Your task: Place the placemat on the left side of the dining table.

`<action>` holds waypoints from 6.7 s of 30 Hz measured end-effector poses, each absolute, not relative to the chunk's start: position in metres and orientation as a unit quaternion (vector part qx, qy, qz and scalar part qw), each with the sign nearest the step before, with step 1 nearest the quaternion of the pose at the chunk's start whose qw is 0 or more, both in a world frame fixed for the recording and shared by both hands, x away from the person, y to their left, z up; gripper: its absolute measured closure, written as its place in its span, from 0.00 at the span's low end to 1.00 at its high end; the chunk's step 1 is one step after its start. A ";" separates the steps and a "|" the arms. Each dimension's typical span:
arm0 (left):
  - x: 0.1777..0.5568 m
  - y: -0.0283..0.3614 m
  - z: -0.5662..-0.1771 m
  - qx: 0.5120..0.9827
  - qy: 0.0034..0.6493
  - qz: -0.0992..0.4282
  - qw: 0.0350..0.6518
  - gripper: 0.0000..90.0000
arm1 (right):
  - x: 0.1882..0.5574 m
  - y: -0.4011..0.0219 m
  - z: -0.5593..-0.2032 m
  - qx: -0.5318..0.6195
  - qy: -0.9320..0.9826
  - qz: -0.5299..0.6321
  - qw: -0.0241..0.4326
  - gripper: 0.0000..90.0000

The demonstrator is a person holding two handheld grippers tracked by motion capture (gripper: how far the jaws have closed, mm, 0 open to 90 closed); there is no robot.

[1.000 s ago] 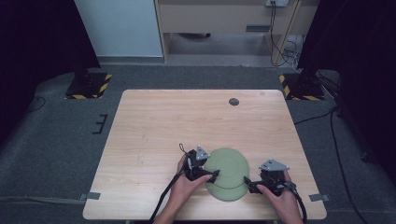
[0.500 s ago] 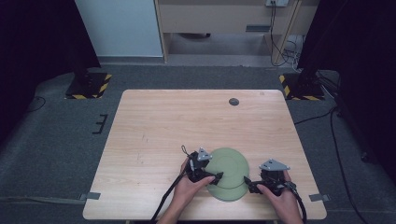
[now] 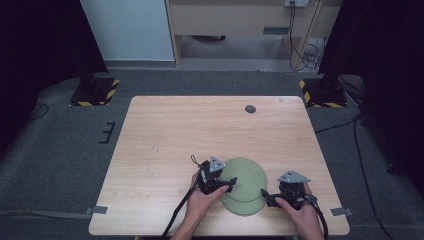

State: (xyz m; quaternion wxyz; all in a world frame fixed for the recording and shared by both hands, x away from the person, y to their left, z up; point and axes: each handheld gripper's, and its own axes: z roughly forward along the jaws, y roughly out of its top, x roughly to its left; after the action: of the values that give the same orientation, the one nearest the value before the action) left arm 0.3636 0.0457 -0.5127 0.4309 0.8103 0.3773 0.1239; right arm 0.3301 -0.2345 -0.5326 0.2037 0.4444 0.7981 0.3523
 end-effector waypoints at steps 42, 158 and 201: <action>0.367 0.052 -0.512 0.790 0.392 0.109 0.458 0.77 | 0.332 -0.233 -0.533 0.442 0.800 0.352 0.202 0.01; 0.423 0.132 -0.385 0.746 0.397 0.203 0.495 0.95 | 0.358 -0.272 -0.539 0.532 0.754 0.314 0.222 0.03; 0.421 0.183 -0.386 0.723 0.437 0.231 0.482 0.95 | 0.360 -0.270 -0.539 0.533 0.755 0.313 0.220 0.01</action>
State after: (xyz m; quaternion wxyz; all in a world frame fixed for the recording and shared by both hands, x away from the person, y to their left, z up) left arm 0.4210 0.1825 -0.3863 0.4821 0.7232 0.4373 0.2309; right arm 0.3595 -0.2702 -0.5389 0.2204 0.5327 0.7548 0.3130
